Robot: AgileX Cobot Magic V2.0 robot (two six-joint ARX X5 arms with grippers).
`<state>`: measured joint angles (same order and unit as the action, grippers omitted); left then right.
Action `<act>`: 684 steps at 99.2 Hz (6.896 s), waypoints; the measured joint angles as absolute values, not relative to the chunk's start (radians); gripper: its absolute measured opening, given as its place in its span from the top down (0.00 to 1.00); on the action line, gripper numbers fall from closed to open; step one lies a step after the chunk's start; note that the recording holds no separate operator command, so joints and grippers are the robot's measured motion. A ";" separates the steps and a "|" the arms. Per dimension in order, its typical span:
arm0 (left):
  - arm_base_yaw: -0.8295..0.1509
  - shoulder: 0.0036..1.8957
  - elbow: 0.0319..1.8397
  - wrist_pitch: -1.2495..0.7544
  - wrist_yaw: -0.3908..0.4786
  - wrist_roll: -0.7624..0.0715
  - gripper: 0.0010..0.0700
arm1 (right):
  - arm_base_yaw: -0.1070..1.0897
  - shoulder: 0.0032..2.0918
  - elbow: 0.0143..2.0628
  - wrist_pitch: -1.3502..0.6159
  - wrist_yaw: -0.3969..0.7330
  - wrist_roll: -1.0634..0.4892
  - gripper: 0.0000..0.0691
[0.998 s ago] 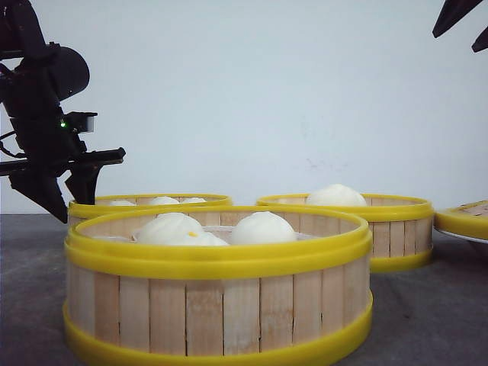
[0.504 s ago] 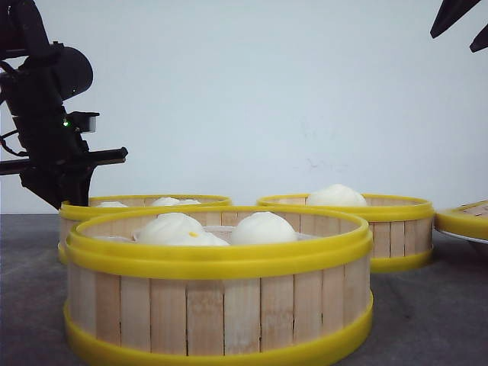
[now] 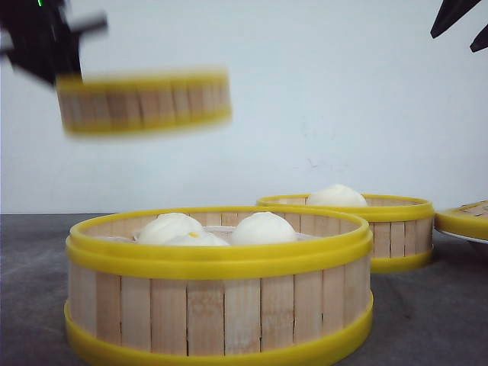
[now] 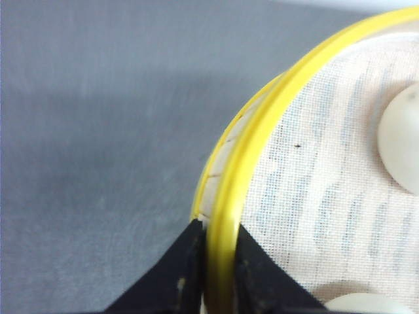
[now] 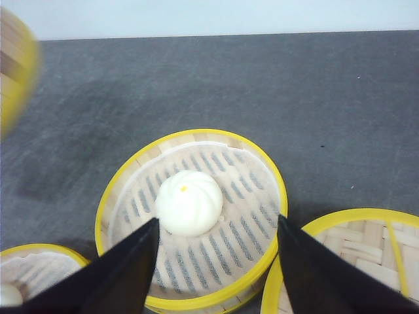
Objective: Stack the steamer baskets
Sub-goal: 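Lift the basket with the left gripper and lower it onto the nearest basket, then open the left gripper and withdraw it upward from the stack, then reach the right gripper to the rim of the basket holding one bun, then grasp the rim with the right gripper and lift the basket over the stack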
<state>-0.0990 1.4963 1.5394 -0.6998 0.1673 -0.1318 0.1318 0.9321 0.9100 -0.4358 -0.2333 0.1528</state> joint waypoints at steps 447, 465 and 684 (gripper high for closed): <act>-0.584 0.358 0.861 -0.787 0.022 -0.304 0.73 | 0.132 1.750 1.196 -0.418 -0.074 0.134 0.55; -0.584 0.359 0.861 -0.831 -0.002 -0.305 0.73 | 0.132 1.750 1.196 -0.399 -0.056 0.135 0.69; -0.584 0.359 0.861 -0.925 -0.024 -0.304 0.73 | 0.530 1.187 1.391 -0.915 -0.093 0.089 0.96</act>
<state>-0.5842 0.3588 0.8608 -0.9253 -0.0238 -0.3042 0.5297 1.1866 1.3911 -0.9146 -0.0933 0.0891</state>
